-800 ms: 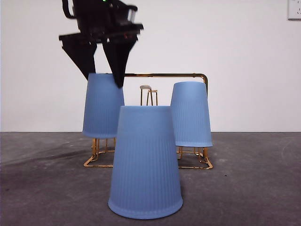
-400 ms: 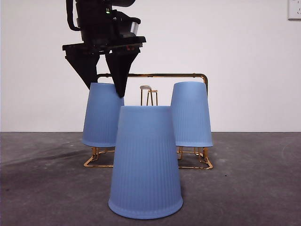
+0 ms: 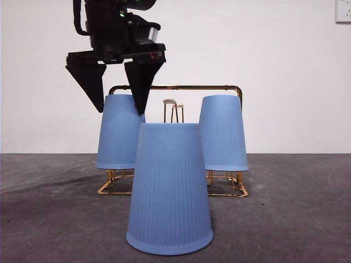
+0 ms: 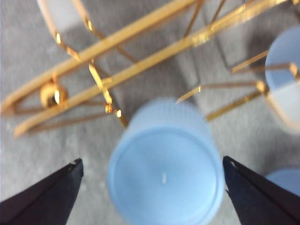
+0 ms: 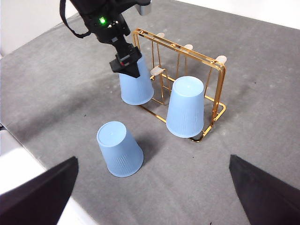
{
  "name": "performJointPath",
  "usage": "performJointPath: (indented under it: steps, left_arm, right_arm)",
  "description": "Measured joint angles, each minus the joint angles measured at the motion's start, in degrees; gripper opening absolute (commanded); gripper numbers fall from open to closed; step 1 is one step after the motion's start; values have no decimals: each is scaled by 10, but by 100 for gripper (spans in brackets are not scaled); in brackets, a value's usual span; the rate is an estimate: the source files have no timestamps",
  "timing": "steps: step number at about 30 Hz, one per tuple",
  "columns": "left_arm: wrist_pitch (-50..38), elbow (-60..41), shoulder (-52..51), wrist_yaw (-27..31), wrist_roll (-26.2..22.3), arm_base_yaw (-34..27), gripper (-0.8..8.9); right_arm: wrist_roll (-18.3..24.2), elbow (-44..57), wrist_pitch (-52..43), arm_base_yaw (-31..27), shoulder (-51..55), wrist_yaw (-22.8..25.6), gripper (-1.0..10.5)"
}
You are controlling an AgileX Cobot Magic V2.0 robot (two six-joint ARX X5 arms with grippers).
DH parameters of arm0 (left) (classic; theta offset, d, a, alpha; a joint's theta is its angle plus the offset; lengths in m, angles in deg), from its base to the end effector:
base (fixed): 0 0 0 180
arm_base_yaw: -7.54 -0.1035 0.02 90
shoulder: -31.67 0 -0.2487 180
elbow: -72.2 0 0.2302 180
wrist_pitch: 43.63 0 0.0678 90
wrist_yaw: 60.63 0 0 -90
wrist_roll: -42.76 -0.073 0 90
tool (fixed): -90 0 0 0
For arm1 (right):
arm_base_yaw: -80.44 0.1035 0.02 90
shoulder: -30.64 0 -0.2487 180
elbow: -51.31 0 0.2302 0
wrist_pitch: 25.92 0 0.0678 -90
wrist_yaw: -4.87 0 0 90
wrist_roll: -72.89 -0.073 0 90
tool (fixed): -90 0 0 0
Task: Pick the top cup and place it on cupholder, pick up the mid cup and place it on cupholder, last pick the bottom cup and place it on cupholder.
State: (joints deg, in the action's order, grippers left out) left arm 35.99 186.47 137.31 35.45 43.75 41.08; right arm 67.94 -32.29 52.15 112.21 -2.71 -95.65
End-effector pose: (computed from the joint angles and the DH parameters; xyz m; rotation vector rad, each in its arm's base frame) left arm 0.3046 -0.1927 0.2448 0.4085 1.1785 -0.4055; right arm 0.0635 0.0550 0.3521 -0.0107 0.5186 0.7013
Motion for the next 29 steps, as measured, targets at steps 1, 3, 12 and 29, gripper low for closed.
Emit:
performJointPath:
  steps: [1, 3, 12, 29]
  left_arm:
    - [7, 0, -5, 0, 0, 0, 478]
    - [32, 0, -27, 0, 0, 0, 478]
    - [116, 0, -185, -106, 0, 7, 477]
    - [93, -102, -516, -211, -30, 35, 476]
  right_arm:
    - [0, 0, 0, 0, 0, 0, 514]
    - [0, 0, 0, 0, 0, 0, 514]
    - [-11, 0, 0, 0, -21, -51, 514]
    - [-76, 0, -44, 63, -176, -125, 514]
